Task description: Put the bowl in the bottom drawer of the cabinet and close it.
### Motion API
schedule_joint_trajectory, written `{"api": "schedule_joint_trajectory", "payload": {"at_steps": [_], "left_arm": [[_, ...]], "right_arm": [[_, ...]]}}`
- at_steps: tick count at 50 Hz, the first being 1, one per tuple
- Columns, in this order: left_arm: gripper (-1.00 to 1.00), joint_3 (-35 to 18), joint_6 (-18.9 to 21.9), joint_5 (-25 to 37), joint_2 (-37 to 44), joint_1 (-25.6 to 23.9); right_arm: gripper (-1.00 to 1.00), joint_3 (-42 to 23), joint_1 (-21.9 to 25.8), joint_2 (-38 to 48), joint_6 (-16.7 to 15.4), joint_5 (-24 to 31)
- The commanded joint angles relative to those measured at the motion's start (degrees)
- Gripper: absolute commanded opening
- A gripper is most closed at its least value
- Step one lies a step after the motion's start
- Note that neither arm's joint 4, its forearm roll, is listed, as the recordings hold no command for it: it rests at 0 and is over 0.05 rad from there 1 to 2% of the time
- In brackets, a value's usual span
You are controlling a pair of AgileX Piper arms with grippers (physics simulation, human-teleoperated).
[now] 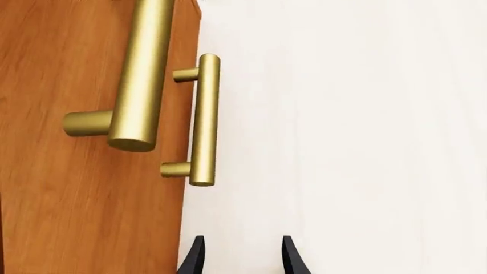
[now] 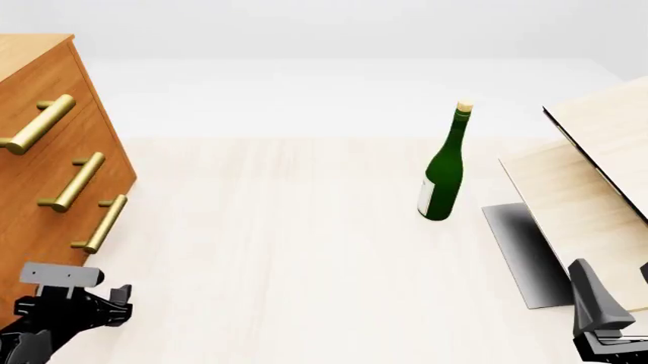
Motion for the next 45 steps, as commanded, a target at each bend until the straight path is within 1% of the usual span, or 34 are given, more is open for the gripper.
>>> {"api": "schedule_joint_trajectory", "payload": {"at_steps": [1, 2, 4, 6, 7, 8, 9, 10, 11, 12, 13, 15, 17, 18, 19, 20, 21, 23, 24, 27, 29, 35, 39, 45], "left_arm": [[1.0, -2.2, 12.6, 6.2, 6.6, 14.4], [1.0, -2.2, 12.6, 6.2, 6.5, 14.4], [1.0, -1.9, 11.3, 7.4, 4.8, 12.2], [1.0, -1.8, 9.3, 9.6, 2.1, 7.5], [1.0, -1.6, 7.7, 11.5, -0.6, 6.2], [1.0, -1.5, 6.9, 12.9, -2.7, 3.8], [1.0, -1.0, 6.4, 14.4, -5.0, 0.1], [1.0, -1.2, 4.1, 16.5, -6.8, -2.1], [1.0, -0.6, 5.0, 17.1, -8.7, -1.5], [1.0, 0.0, 5.0, 18.3, -11.8, -3.7], [1.0, 0.1, 4.4, 19.5, -13.3, -5.2], [1.0, 0.2, 4.4, 20.4, -14.0, -5.7], [1.0, 0.3, 3.5, 22.5, -17.3, -8.8], [1.0, 0.6, 4.0, 23.1, -18.3, -8.1], [1.0, 0.7, 3.6, 24.7, -20.8, -9.8], [1.0, 0.7, 3.6, 24.8, -20.9, -9.8], [1.0, 0.7, 3.1, 27.0, -23.7, -11.7], [1.0, 0.7, 3.0, 28.9, -26.4, -14.1], [1.0, 0.7, 3.0, 29.0, -26.5, -14.1], [1.0, 0.6, 2.3, 31.8, -29.7, -16.7], [1.0, 0.4, 2.0, 33.0, -31.1, -17.5], [1.0, -0.4, 0.8, 33.9, -31.5, -20.1], [1.0, -1.0, -0.4, 34.6, -32.2, -22.9], [1.0, -1.5, -1.9, 34.4, -31.0, -24.8]], "right_arm": [[1.0, 0.0, 0.0, 0.0, 0.0, 0.0], [1.0, 0.0, 0.0, 0.0, 0.0, 0.0], [1.0, 0.0, 0.0, 0.0, 0.0, 0.0], [1.0, 0.0, 0.0, 0.0, 0.0, 0.0], [1.0, 0.0, 0.0, 0.0, 0.0, 0.0], [1.0, 0.0, 0.0, 0.0, 0.0, 0.0], [1.0, 0.0, 0.0, 0.0, 0.0, 0.0], [1.0, 0.0, 0.0, 0.0, 0.0, 0.0], [1.0, 0.0, 0.0, 0.0, 0.0, 0.0], [1.0, 0.0, 0.0, 0.0, 0.0, 0.0], [1.0, 0.0, 0.0, 0.0, 0.0, 0.0], [1.0, 0.0, 0.0, 0.0, 0.0, 0.0], [1.0, 0.0, 0.0, 0.0, 0.0, 0.0], [1.0, 0.0, 0.0, 0.0, 0.0, 0.0], [1.0, 0.0, 0.0, 0.0, 0.0, 0.0], [1.0, 0.0, 0.0, 0.0, 0.0, 0.0], [1.0, 0.0, 0.0, 0.0, 0.0, 0.0], [1.0, 0.0, 0.0, 0.0, 0.0, 0.0], [1.0, 0.0, 0.0, 0.0, 0.0, 0.0], [1.0, 0.0, 0.0, 0.0, 0.0, 0.0], [1.0, 0.0, 0.0, 0.0, 0.0, 0.0], [1.0, 0.0, 0.0, 0.0, 0.0, 0.0], [1.0, 0.0, 0.0, 0.0, 0.0, 0.0], [1.0, 0.0, 0.0, 0.0, 0.0, 0.0]]}}
